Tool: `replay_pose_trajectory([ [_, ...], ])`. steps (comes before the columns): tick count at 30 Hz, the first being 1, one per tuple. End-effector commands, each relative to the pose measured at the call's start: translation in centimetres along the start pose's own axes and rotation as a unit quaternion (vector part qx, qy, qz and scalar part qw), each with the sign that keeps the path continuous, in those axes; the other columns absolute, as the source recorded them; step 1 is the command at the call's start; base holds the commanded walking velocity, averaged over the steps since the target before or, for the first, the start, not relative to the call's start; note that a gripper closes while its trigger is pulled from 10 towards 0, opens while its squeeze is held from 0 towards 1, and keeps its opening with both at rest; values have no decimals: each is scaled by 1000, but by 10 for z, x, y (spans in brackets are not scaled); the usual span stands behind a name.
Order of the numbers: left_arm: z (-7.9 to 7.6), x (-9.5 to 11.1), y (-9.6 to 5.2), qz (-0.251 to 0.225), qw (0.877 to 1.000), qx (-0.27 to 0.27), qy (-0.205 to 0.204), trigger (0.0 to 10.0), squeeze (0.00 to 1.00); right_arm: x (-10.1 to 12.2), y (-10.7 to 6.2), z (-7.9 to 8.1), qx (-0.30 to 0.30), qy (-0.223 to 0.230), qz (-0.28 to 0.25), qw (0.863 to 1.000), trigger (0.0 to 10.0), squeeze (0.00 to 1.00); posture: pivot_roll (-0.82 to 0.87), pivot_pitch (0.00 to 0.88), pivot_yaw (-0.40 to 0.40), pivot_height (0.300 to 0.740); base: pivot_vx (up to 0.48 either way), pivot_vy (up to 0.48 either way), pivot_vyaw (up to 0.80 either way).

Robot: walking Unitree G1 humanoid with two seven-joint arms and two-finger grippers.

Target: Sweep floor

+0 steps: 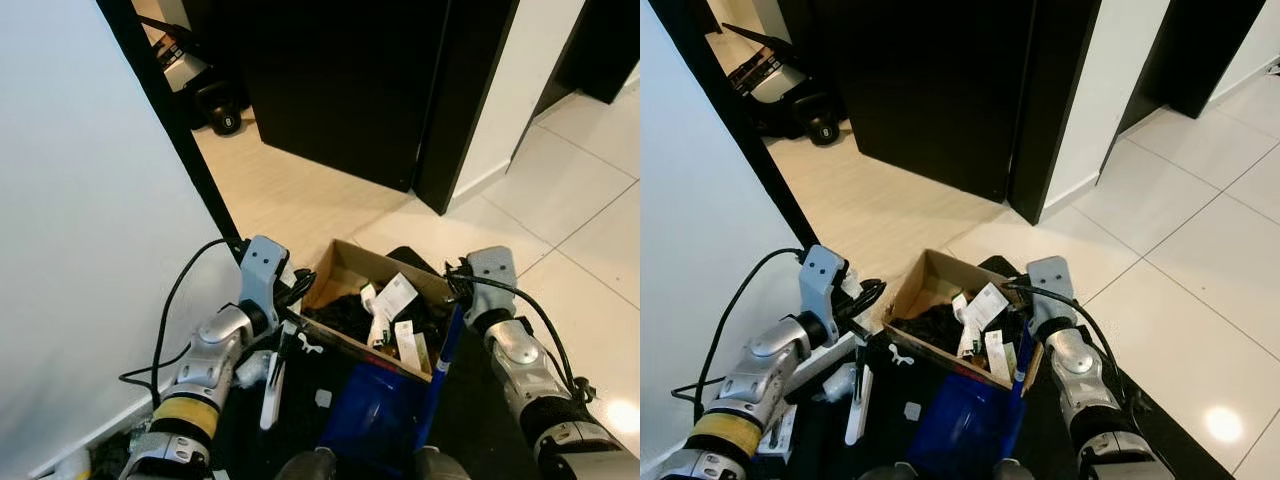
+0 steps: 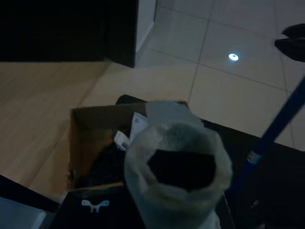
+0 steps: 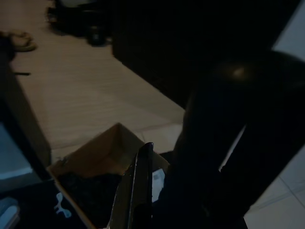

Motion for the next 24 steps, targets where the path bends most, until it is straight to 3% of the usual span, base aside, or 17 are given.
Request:
replay_pose_trajectory([
  [1, -1, 0, -5, 10, 1000, -17, 5, 10000, 0, -10, -3, 4, 51, -68, 28, 996, 10000, 0, 159, 154, 84, 740, 0, 0, 0],
  [7, -15, 4, -1, 2, 999, -49, -3, 10000, 0, 0, 5, 7, 72, -98, 17, 992, 10000, 0, 161, 156, 90, 740, 0, 0, 0],
  [14, -21, 6, 3, -4, 998, -57, -8, 10000, 0, 4, 10, 16, 86, -100, 16, 991, 10000, 0, 161, 154, 84, 740, 0, 0, 0],
  [24, -36, -9, 1, 20, 996, -85, -15, 10000, 0, -4, 1, 38, 96, -27, 7, 995, 10000, 0, 151, 160, 83, 740, 0, 0, 0],
])
Point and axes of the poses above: a point about 5 cm out from each wrist's last joint towards the gripper, its own y axis pointing out of the wrist towards the gripper, its own x axis along the axis of the wrist's last joint, z = x × y, the point moved 4 cm from there along y, pointing out of the wrist towards the gripper, and after that the axes turned 3 degrees about -y, right-handed, at the moved point
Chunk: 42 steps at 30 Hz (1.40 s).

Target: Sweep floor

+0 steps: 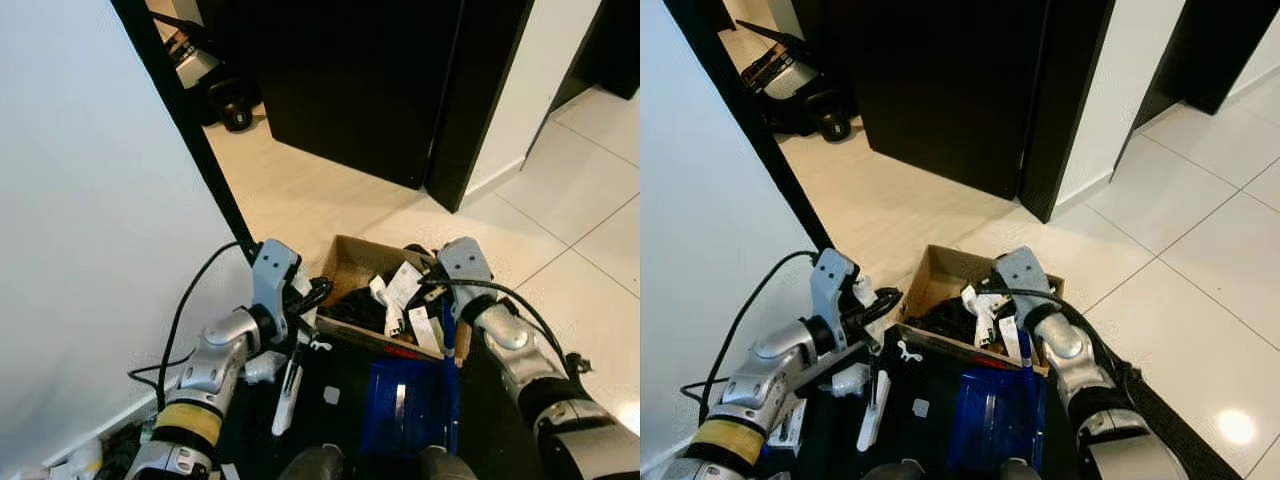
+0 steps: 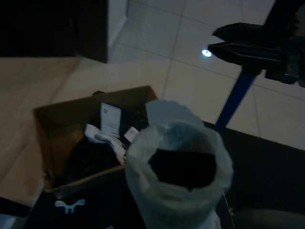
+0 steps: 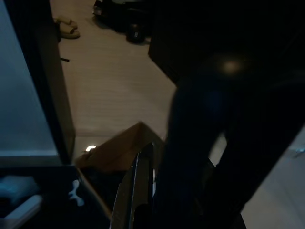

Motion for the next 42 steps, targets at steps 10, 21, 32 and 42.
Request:
replay_pose_trajectory([
  [10, -4, 17, 15, -21, 1000, -10, 0, 10000, 0, 27, 19, 19, 35, -20, -37, 998, 10000, 0, 158, 153, 83, 740, 0, 0, 0],
  [21, 2, 13, 10, -23, 1000, 16, -9, 10000, 0, 44, 29, 51, 85, -59, -65, 993, 10000, 0, 171, 147, 56, 740, 0, 0, 0],
  [32, 9, 12, 7, -24, 999, 37, -15, 10000, 0, 57, 29, 54, 59, -58, -105, 991, 10000, 0, 165, 150, 53, 740, 0, 0, 0],
  [42, 7, 13, 10, -29, 999, 40, -19, 10000, 0, 88, 33, 37, -27, 35, -165, 985, 10000, 0, 157, 153, 49, 740, 0, 0, 0],
])
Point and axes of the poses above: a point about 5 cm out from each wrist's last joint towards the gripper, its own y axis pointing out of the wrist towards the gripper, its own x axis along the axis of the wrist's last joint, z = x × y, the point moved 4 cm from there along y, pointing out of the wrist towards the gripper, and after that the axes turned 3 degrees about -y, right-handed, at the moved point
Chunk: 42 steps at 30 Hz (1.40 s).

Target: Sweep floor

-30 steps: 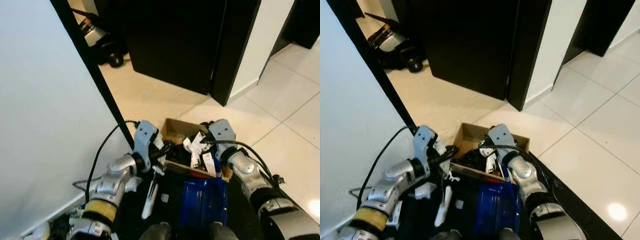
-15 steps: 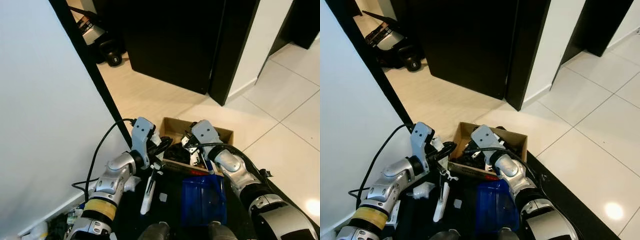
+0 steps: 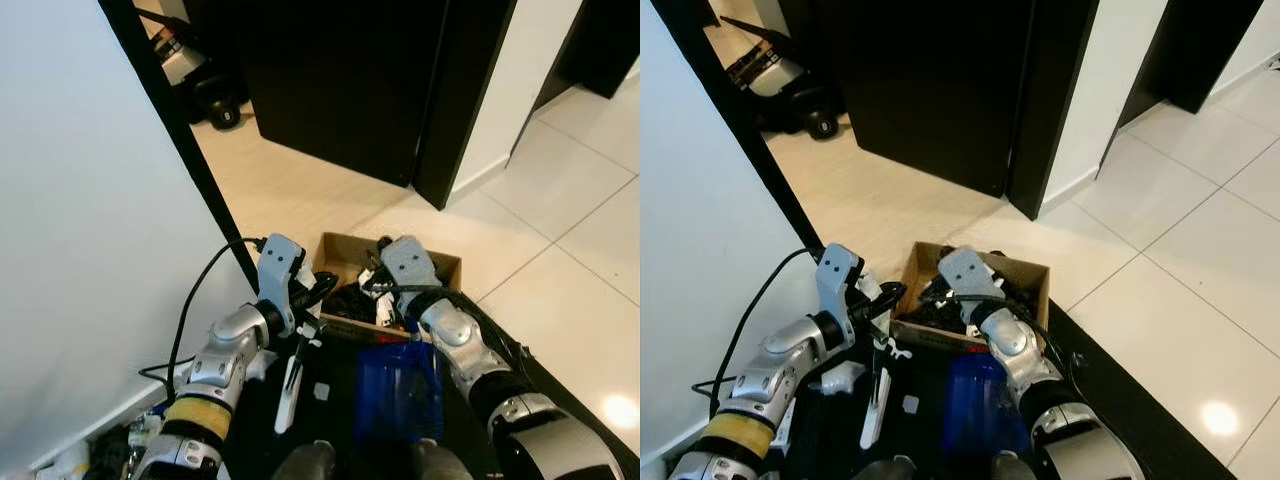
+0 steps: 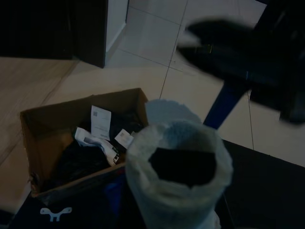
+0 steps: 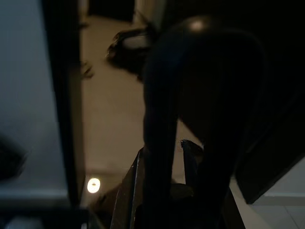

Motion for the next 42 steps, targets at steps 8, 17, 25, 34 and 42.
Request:
replay_pose_trajectory([
  [8, -2, -1, 3, -7, 1000, 3, -4, 10000, 0, 10, 0, 7, 10, 1, -32, 999, 10000, 0, 149, 150, 45, 740, 0, 0, 0],
  [17, -1, 0, 3, -9, 1000, 8, -4, 10000, 0, -24, -20, 39, 131, -43, 44, 990, 10000, 0, 152, 150, 38, 740, 0, 0, 0],
  [25, 1, -3, 5, -7, 1000, 18, 2, 10000, 0, -38, -23, 23, 103, -48, 83, 990, 10000, 0, 153, 151, 38, 740, 0, 0, 0],
  [34, 9, 2, 4, -9, 1000, 26, 7, 10000, 0, -37, -23, 15, 91, -7, 84, 992, 10000, 0, 147, 152, 48, 740, 0, 0, 0],
  [42, 13, 7, 12, -12, 999, 28, 15, 10000, 0, -62, -46, 27, 143, -35, 129, 981, 10000, 0, 148, 157, 48, 740, 0, 0, 0],
])
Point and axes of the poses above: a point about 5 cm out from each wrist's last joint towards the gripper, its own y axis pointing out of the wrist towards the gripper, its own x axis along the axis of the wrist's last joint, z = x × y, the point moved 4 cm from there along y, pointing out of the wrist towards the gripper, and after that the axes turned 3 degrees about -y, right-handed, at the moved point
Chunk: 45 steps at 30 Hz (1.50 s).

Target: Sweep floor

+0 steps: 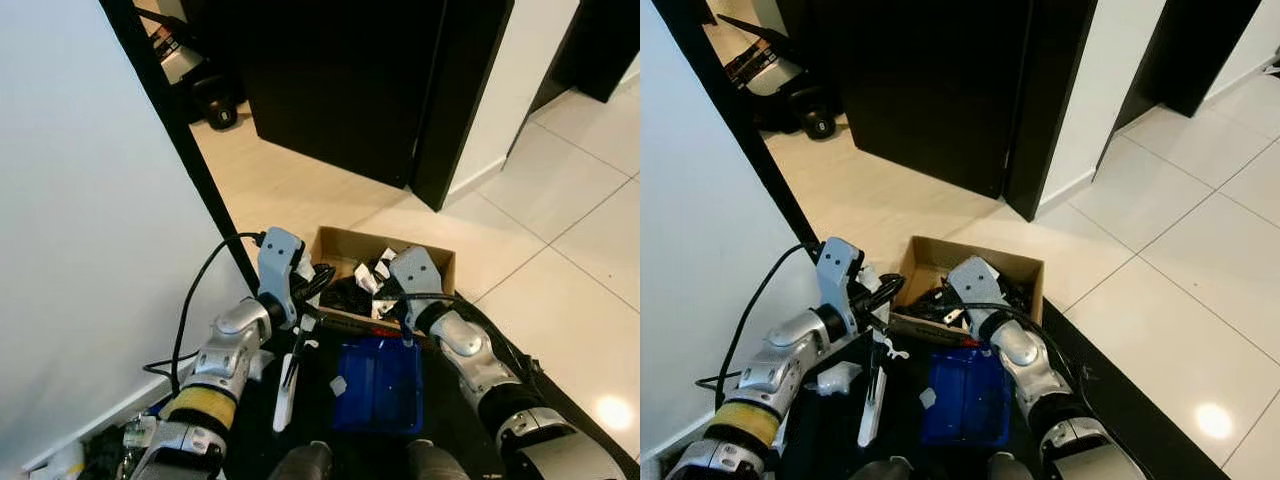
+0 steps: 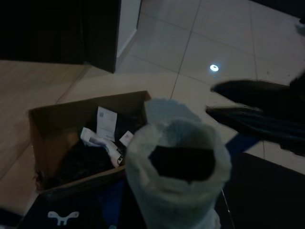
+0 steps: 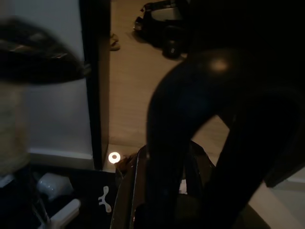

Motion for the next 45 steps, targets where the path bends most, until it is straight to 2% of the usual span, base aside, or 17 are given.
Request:
replay_pose_trajectory([
  [1, 3, 7, 3, -11, 1000, 3, 2, 10000, 0, -25, -12, 17, 49, -8, 54, 997, 10000, 0, 148, 157, 48, 740, 0, 0, 0],
  [3, 5, 11, 7, -17, 1000, -2, -14, 10000, 0, -28, -13, 20, 66, -11, 60, 996, 10000, 0, 150, 157, 52, 740, 0, 0, 0],
  [5, -3, 7, 12, -4, 999, -26, -28, 10000, 0, -30, -14, 17, 75, -13, 68, 995, 10000, 0, 143, 158, 55, 740, 0, 0, 0],
  [8, -23, -4, 17, 13, 996, -78, -40, 10000, 0, -31, -14, 10, 71, -10, 77, 994, 10000, 0, 132, 158, 60, 740, 0, 0, 0],
  [9, -38, -12, 20, 24, 993, -107, -44, 10000, 0, -31, -12, 2, 54, 7, 82, 995, 10000, 0, 126, 158, 62, 740, 0, 0, 0],
  [11, -41, -13, 21, 26, 992, -113, -45, 10000, 0, -31, -12, 1, 49, 12, 84, 995, 10000, 0, 124, 158, 62, 740, 0, 0, 0],
  [15, -68, -19, 28, 29, 984, -160, -78, 10000, 0, -37, -13, -7, 17, 50, 103, 993, 10000, 0, 112, 158, 63, 740, 0, 0, 0],
  [17, -73, -21, 29, 30, 982, -166, -82, 10000, 0, -40, -14, -8, 9, 61, 111, 992, 10000, 0, 112, 158, 63, 740, 0, 0, 0],
  [18, -81, -22, 32, 28, 979, -176, -102, 10000, 0, -44, -16, -9, -9, 86, 119, 989, 10000, 0, 105, 157, 66, 740, 0, 0, 0],
  [20, -83, -22, 33, 25, 978, -176, -111, 10000, 0, -44, -16, -9, -14, 93, 117, 989, 10000, 0, 105, 157, 66, 740, 0, 0, 0],
  [22, -89, -18, 37, 13, 975, -179, -134, 10000, 0, -45, -17, -6, -15, 99, 114, 988, 10000, 0, 104, 154, 65, 740, 0, 0, 0],
  [26, -95, -11, 41, -4, 971, -182, -153, 10000, 0, -46, -19, -4, -14, 100, 114, 988, 10000, 0, 105, 153, 64, 740, 0, 0, 0],
  [31, -110, 14, 50, -45, 959, -201, -195, 10000, 0, -45, -18, -1, -11, 103, 112, 988, 10000, 0, 108, 150, 63, 740, 0, 0, 0],
  [36, -121, 26, 51, -57, 950, -225, -207, 10000, 0, -42, -15, -4, -16, 105, 109, 988, 10000, 0, 112, 149, 66, 740, 0, 0, 0],
  [41, -122, 36, 48, -63, 947, -241, -204, 10000, 0, -41, -15, -6, -19, 105, 107, 989, 10000, 0, 113, 151, 69, 740, 0, 0, 0],
  [42, -107, 45, 41, -69, 956, -233, -165, 10000, 0, -42, -16, -7, -22, 106, 106, 988, 10000, 0, 119, 157, 75, 740, 0, 0, 0],
  [45, -79, 62, 29, -77, 971, -213, -78, 10000, 0, -43, -18, -9, -27, 107, 106, 988, 10000, 0, 120, 158, 75, 740, 0, 0, 0],
])
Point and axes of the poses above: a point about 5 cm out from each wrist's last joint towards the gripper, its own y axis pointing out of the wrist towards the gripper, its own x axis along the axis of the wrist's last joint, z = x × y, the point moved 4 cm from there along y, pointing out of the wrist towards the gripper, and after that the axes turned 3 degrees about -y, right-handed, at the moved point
